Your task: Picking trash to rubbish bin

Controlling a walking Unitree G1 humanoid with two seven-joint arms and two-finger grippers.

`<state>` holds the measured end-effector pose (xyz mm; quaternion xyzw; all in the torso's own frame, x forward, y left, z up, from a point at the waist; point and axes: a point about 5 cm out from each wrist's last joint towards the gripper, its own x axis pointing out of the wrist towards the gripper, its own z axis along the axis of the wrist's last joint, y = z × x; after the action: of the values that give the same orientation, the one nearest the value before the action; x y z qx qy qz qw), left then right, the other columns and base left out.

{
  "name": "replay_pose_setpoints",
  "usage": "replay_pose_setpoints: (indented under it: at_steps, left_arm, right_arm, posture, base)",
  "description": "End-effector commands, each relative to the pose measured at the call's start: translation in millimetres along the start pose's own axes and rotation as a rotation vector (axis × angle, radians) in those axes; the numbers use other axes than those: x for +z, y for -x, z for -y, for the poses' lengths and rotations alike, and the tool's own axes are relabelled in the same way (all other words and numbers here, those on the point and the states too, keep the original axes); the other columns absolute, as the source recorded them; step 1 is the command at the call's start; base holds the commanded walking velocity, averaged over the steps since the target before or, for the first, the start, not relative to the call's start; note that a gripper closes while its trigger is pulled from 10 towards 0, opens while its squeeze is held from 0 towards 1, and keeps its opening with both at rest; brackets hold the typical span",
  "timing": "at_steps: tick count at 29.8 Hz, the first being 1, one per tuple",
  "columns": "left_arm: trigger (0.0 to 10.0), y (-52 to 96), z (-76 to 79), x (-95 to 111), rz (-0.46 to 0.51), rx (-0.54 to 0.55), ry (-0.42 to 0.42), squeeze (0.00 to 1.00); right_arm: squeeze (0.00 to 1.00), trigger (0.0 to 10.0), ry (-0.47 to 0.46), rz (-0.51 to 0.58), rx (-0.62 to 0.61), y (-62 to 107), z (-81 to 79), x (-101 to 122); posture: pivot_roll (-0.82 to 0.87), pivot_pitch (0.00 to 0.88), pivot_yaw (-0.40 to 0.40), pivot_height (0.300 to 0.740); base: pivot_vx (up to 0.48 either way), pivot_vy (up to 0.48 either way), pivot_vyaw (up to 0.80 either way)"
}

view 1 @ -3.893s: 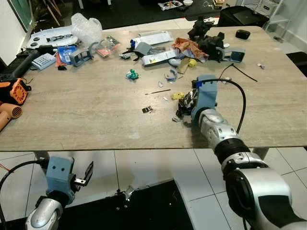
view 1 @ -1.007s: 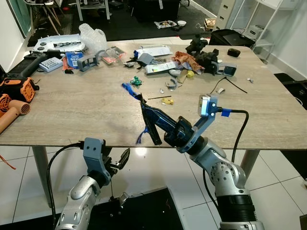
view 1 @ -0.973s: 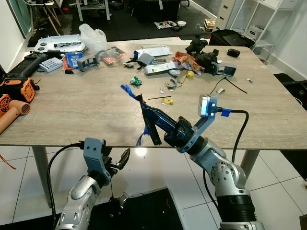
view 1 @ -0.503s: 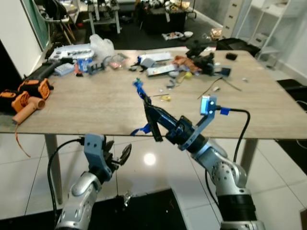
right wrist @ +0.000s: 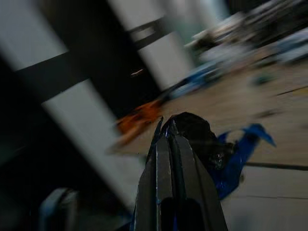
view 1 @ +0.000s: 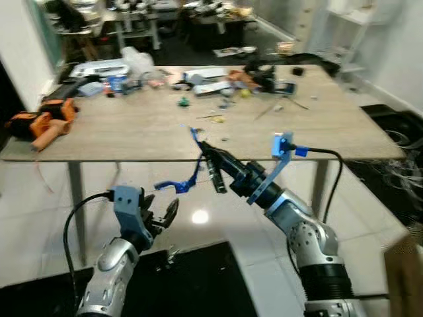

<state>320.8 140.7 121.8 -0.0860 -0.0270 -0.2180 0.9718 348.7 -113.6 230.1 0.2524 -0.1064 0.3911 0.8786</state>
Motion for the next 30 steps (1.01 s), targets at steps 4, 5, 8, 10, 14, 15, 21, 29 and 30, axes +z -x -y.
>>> replay_pose_setpoints:
  at_steps: [4,5,8,10,14,15,21,29,30]
  left_arm:
    - [10.0,0.9,0.1,-4.9,-0.011,0.007,-0.017,0.00]
    - [10.0,0.9,0.3,-5.0,-0.011,0.007,-0.018,0.00]
    - [10.0,0.9,0.5,-5.4,-0.010,0.010,-0.021,0.00]
    - [10.0,0.8,0.7,-5.5,-0.009,0.010,-0.022,0.00]
    - [10.0,0.4,1.8,-6.2,-0.010,0.007,-0.024,0.00]
    - [10.0,0.2,2.6,-7.0,-0.011,0.004,-0.026,0.00]
    - [10.0,0.1,5.0,-9.6,-0.014,-0.014,-0.060,0.00]
    - [10.0,-0.2,4.2,-8.7,-0.004,-0.010,-0.082,0.00]
    - [10.0,-0.5,3.9,-8.4,-0.001,-0.007,-0.084,0.00]
  right_arm:
    - [0.00,10.0,0.059,0.000,-0.123,1.0,13.6,1.0]
    - [0.00,10.0,0.068,0.000,-0.136,1.4,15.2,1.3]
    - [0.00,10.0,0.089,0.003,-0.173,3.0,19.6,3.1]
    - [0.00,10.0,0.094,0.009,-0.188,4.1,22.2,4.9]
    - [0.00,10.0,0.118,0.014,-0.210,5.7,25.3,7.6]
    - [0.00,10.0,0.131,0.015,-0.223,6.5,26.9,8.5]
    - [0.00,10.0,0.188,0.025,-0.302,10.8,37.5,14.1]
    - [0.00,10.0,0.252,0.013,-0.388,16.0,47.7,16.9]
    - [0.00,10.0,0.258,0.010,-0.394,16.4,48.3,15.5]
  posture:
    - [-0.08,0.188,0.010,0.740]
    - [-0.08,0.189,0.010,0.740]
    - [-0.08,0.189,0.008,0.740]
    - [-0.08,0.189,0.007,0.740]
    - [-0.09,0.190,0.007,0.740]
    - [-0.09,0.189,0.007,0.740]
    - [-0.09,0.190,0.008,0.740]
    - [-0.09,0.186,0.009,0.740]
    - [-0.09,0.185,0.007,0.740]
  base:
    - [0.000,0.000,-0.80]
    - [0.000,0.000,-0.80]
    - [0.000,0.000,-0.80]
    - [0.000,0.000,-0.80]
    - [0.000,0.000,-0.80]
    - [0.000,0.000,-0.80]
    - [0.000,0.000,-0.80]
    - [0.000,0.000,-0.80]
    - [0.000,0.000,-0.80]
